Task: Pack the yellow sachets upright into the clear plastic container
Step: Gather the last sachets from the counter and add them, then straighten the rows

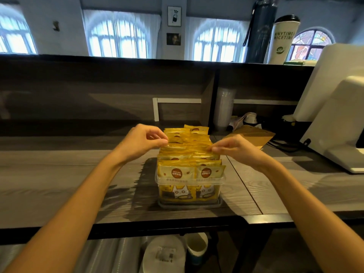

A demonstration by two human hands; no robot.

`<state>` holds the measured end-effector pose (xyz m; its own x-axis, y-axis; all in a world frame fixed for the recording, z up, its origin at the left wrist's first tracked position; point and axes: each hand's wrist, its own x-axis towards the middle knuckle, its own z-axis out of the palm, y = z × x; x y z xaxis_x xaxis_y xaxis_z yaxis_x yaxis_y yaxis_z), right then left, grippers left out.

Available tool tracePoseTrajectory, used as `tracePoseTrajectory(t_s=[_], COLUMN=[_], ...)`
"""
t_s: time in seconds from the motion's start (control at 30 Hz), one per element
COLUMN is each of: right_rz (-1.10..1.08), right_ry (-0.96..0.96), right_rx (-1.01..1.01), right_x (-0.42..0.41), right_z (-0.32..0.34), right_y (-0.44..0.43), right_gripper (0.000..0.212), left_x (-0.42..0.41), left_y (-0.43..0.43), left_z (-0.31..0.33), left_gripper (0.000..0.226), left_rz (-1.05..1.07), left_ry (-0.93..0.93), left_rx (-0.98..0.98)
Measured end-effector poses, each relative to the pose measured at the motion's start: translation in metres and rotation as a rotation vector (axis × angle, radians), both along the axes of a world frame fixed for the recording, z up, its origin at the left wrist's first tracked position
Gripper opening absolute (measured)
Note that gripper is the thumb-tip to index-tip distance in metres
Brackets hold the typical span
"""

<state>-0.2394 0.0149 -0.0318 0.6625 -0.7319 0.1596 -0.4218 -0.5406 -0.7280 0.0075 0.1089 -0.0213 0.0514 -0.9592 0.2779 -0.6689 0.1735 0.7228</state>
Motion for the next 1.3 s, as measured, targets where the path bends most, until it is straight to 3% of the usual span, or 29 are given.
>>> tracePoseTrajectory(t_s=[0.1,0.27,0.4,0.47,0.67,0.87,0.97,1.07,1.23,1.3], right_rz=[0.031,0.026,-0.149,-0.210,-0.140,-0.091,0.049,0.101,-0.026,-0.010], right_ry=[0.068,0.189,-0.131,-0.218,-0.004,0.237,0.305,0.288,0.126,0.152], right_rx=[0.000,-0.133,-0.069,-0.040,0.031,-0.011,-0.084,-0.103,0.065,0.015], right_x=[0.003,0.010,0.008,0.004,0.009,0.015,0.019,0.025,0.029,0.028], right_z=[0.001,0.001,-0.003,-0.005,-0.004,0.003,0.002,-0.005,0.000,0.004], right_y=[0.001,0.001,-0.005,-0.011,-0.019,-0.029,-0.029,-0.030,-0.033,-0.033], right_gripper=[0.029,0.031,0.016,0.007,0.026,0.030,0.029,0.030,0.033,0.034], left_x=[-0.008,-0.010,-0.001,0.007,0.016,0.015,0.016,0.012,0.009,0.010], left_y=[-0.003,-0.007,-0.015,-0.018,-0.026,-0.043,-0.049,-0.054,-0.052,-0.050], left_z=[-0.005,-0.006,-0.017,-0.024,-0.034,-0.023,-0.022,-0.024,-0.014,-0.009], left_gripper=[0.009,0.016,0.014,0.017,0.021,0.029,0.013,0.018,0.029,0.028], left_rz=[-0.027,-0.041,0.125,0.151,0.093,0.101,0.029,0.003,-0.005,-0.014], left_ry=[-0.182,-0.184,-0.067,-0.084,-0.022,-0.172,-0.230,-0.197,-0.147,-0.134], left_rx=[0.015,-0.017,-0.153,-0.107,0.046,0.280,0.384,0.380,0.328,0.347])
